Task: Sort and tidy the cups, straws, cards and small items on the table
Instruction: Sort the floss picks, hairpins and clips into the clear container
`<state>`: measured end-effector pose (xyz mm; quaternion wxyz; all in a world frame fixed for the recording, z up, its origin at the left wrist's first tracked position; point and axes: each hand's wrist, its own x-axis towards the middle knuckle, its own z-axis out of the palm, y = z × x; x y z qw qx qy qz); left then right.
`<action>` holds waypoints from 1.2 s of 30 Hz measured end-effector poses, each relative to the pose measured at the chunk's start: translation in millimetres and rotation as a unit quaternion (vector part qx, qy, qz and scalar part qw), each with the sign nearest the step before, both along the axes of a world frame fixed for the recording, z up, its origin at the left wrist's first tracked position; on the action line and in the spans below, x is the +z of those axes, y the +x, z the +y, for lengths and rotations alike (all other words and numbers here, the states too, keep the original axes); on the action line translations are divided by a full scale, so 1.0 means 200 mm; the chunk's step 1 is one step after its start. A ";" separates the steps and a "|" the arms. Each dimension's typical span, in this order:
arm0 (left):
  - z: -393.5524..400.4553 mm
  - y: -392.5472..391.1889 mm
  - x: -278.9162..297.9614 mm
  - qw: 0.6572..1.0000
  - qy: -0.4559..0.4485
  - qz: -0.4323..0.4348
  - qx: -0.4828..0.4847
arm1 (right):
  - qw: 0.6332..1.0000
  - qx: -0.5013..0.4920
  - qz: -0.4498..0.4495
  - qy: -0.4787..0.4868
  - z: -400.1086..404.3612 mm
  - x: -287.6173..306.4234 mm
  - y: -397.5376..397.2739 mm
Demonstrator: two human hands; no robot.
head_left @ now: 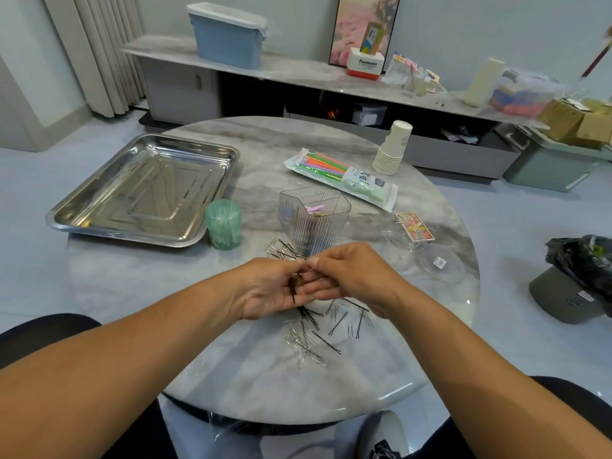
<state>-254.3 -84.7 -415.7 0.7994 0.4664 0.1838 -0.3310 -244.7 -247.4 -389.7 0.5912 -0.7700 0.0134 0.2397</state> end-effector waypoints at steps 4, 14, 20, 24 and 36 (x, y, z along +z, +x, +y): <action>0.04 0.03 -0.02 0.998 0.026 0.046 0.030 | 0.947 0.079 -0.086 -0.299 -0.18 0.06 0.07; 0.06 0.06 -0.11 0.701 0.554 -0.336 -0.297 | 0.806 0.253 -0.109 -0.523 -0.27 -0.11 0.05; 0.06 0.09 -0.14 0.655 0.601 -0.370 -0.271 | 0.885 0.189 -0.092 -0.416 -0.32 -0.13 0.08; 0.07 0.10 -0.15 0.637 0.609 -0.387 -0.274 | 0.876 0.240 -0.042 -0.416 -0.37 -0.10 0.08; 0.06 0.09 -0.17 0.670 0.578 -0.382 -0.267 | 0.803 0.252 -0.145 -0.520 -0.30 -0.12 0.04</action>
